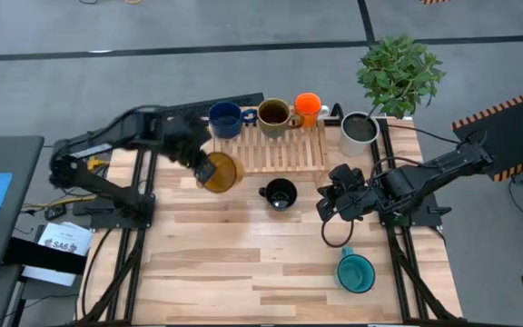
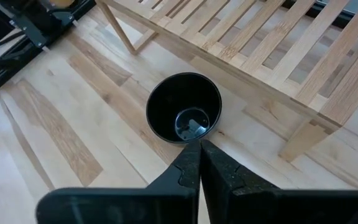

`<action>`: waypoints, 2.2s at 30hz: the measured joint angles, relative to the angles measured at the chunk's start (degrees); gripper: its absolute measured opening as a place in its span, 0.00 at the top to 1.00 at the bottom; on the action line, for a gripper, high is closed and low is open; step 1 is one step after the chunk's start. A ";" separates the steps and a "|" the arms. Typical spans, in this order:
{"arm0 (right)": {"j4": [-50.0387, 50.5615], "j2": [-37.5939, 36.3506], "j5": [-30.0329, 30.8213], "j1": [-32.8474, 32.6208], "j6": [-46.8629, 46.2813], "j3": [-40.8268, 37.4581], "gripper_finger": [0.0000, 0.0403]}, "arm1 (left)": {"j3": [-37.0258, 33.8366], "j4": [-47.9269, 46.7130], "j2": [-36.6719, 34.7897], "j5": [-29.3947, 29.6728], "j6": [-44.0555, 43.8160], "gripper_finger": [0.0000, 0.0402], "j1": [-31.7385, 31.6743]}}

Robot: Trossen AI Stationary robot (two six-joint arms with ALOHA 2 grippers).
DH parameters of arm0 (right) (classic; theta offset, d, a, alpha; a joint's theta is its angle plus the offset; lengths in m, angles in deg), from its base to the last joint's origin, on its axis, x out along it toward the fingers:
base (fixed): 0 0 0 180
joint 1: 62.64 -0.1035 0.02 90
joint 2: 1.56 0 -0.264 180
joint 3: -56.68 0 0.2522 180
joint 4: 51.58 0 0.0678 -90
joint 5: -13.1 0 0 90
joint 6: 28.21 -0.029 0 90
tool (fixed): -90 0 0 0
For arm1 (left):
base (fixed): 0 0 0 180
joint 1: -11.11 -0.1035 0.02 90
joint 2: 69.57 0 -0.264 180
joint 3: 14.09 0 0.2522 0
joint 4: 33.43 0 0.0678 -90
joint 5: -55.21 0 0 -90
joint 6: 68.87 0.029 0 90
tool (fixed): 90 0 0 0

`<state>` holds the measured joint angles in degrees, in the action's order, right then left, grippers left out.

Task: Place coffee mugs
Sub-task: Put the yellow mug on the shelf, then put the black mug on the shelf

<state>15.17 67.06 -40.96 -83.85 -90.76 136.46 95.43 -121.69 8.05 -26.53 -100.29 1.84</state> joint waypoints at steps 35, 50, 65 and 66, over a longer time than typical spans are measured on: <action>-2.23 0.00 0.13 0.42 -0.46 0.00 0.92 | 9.43 -0.57 13.89 7.12 19.96 0.79 -11.45; -4.44 0.24 -4.37 2.98 -0.44 0.00 0.91 | 23.52 3.73 7.68 -0.85 16.33 0.65 -10.06; -5.67 8.45 -18.05 7.29 -7.18 -3.53 0.66 | -11.71 44.63 -21.24 -0.02 12.88 0.65 8.30; -7.14 8.83 -18.05 8.13 -8.04 -4.70 0.63 | -13.34 47.12 -22.16 -0.01 12.61 0.66 8.74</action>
<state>8.03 75.89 -59.01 -75.72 -98.80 131.75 82.09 -74.57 -14.11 -26.54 -87.68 10.57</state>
